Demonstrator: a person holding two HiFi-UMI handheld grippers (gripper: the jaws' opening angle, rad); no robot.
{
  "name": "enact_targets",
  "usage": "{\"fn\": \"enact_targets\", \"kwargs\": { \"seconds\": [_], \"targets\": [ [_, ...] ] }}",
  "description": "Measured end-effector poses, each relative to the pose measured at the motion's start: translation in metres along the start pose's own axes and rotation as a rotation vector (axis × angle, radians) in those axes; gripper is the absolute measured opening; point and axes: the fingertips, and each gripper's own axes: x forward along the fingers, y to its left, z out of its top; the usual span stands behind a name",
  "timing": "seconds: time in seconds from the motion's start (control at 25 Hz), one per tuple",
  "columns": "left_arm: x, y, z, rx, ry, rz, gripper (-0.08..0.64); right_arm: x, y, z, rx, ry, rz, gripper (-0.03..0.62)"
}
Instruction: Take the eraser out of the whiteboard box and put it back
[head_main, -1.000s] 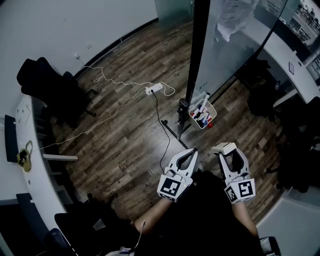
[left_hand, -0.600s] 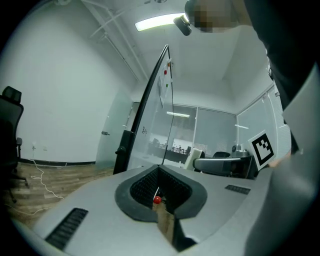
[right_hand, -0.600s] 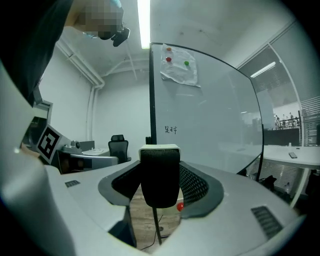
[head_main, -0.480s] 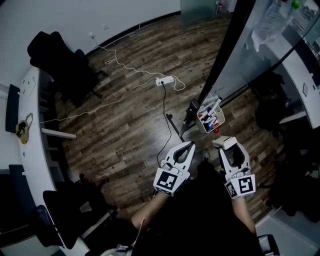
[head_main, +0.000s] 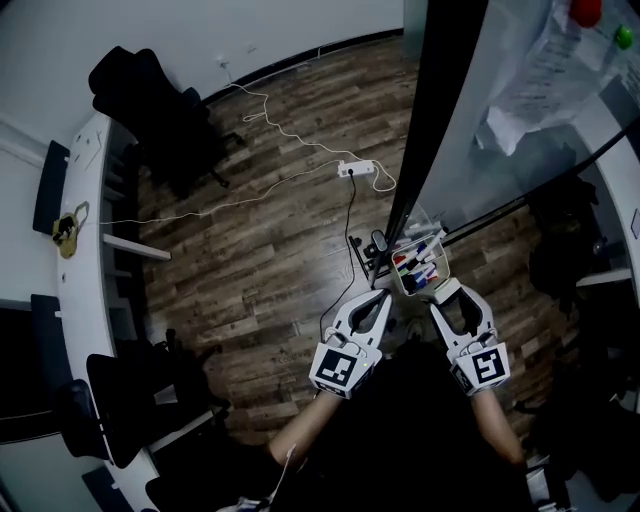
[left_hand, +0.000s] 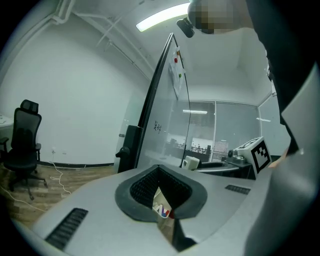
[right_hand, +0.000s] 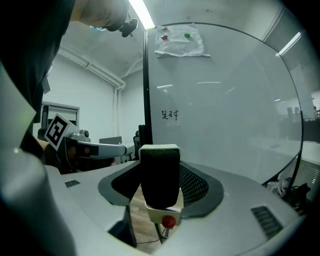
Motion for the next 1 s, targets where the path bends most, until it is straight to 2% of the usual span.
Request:
{"fn": "enact_targets", "kwargs": {
  "seconds": [0.32,0.52,1.0],
  "targets": [
    [0.021,-0.002,-0.003,0.001,0.014,0.051,0.006,0.027,-0.009,-0.019,-0.007,0.064,0.098,0.242],
    [0.025,0.001,-0.003,-0.010,0.018,0.093,0.006,0.039,-0.012,-0.022,-0.011,0.059,0.139,0.242],
    [0.024,0.005,-0.001,-0.001,0.023,0.128,0.005,0.051,-0.008,-0.041,0.004,0.101,0.159,0.242]
  ]
}}
